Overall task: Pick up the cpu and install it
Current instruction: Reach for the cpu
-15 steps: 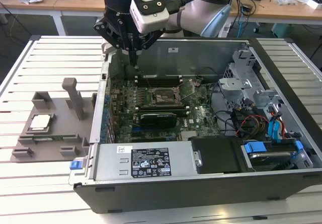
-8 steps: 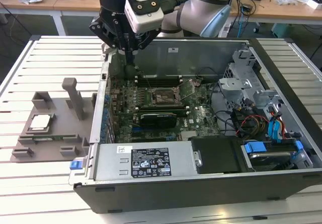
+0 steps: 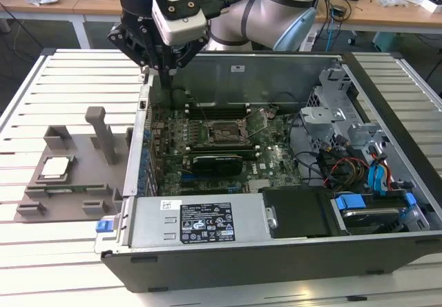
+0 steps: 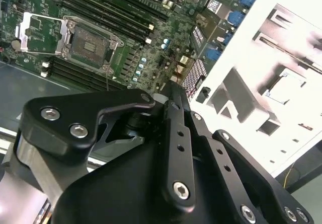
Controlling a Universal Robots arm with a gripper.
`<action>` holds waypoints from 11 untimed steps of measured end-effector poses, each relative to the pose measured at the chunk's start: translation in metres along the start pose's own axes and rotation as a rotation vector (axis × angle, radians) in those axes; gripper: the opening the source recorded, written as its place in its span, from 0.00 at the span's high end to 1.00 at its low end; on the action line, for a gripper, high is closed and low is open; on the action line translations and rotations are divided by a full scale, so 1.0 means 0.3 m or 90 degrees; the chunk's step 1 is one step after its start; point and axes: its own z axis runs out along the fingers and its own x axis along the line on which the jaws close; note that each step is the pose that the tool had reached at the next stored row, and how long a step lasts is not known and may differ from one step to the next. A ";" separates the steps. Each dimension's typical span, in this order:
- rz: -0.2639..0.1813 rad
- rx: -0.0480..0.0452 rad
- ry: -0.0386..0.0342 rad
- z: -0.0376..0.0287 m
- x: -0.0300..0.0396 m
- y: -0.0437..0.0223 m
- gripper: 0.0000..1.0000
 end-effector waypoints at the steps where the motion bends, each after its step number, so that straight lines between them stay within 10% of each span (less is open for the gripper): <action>1: 0.000 0.0001 0.0000 0.000 0.006 0.000 0.89; 11: 0.000 0.0000 0.0000 -0.001 0.040 -0.003 0.89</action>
